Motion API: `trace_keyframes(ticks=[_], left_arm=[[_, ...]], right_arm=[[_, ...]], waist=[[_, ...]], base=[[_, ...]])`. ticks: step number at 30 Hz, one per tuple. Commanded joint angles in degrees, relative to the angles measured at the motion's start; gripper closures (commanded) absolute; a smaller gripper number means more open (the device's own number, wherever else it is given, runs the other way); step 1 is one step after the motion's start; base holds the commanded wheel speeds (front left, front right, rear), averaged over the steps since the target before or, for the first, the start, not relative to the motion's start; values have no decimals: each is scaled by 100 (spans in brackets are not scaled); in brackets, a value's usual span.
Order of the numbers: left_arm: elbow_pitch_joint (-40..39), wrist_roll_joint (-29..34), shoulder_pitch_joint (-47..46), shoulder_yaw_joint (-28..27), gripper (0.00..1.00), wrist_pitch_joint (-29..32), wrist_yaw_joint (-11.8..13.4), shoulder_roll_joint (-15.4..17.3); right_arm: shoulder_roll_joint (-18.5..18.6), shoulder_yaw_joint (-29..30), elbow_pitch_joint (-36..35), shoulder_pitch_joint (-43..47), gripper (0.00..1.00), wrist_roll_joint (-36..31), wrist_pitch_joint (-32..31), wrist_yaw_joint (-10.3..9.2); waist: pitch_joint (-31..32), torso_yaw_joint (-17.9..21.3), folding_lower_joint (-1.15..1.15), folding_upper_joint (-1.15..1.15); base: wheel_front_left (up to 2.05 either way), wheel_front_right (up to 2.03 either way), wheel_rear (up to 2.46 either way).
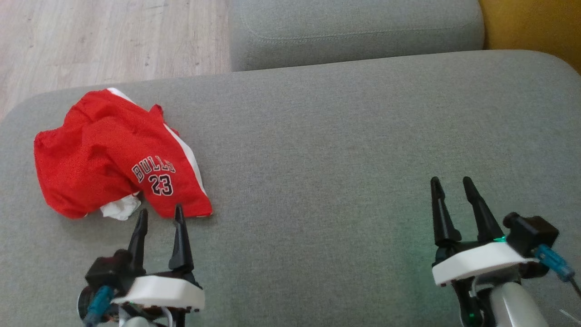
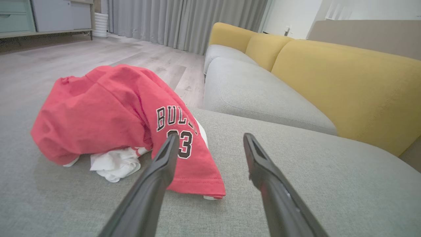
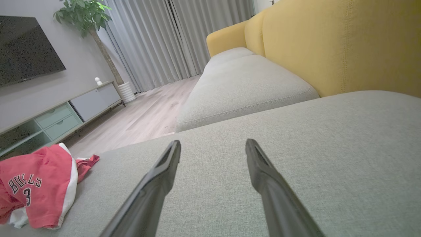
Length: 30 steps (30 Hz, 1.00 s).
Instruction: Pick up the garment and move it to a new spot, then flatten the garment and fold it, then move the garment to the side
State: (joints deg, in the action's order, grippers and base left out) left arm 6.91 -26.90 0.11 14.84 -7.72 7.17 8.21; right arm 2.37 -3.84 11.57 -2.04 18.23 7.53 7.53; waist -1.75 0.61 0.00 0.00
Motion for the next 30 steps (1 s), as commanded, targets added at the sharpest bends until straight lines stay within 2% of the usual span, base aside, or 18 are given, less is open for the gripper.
trace_keyframes(ticks=[1,23,25,27,30], left_arm=[[-193,167,-331,-78,0,-68,56,103],[-138,1797,-633,1373,0,-454,1137,840],[-234,1817,-637,1441,0,-487,1221,829],[-461,1557,-571,1306,0,-520,1277,681],[-699,1386,-441,1080,0,-571,1103,612]], right_arm=[[38,-140,-195,-337,0,-182,82,-3],[46,-517,-298,-382,0,-1969,471,-4],[46,-596,-342,-370,0,-1975,504,-4],[47,-562,-389,-325,0,-1685,538,-4],[48,-479,-442,-267,0,-1257,588,-4]], waist=[[1,4,0,0],[42,52,0,0],[41,45,0,0],[38,36,0,0],[35,22,0,0]], base=[[0,0,0],[0,0,0],[0,0,0],[0,0,0],[0,0,0]])
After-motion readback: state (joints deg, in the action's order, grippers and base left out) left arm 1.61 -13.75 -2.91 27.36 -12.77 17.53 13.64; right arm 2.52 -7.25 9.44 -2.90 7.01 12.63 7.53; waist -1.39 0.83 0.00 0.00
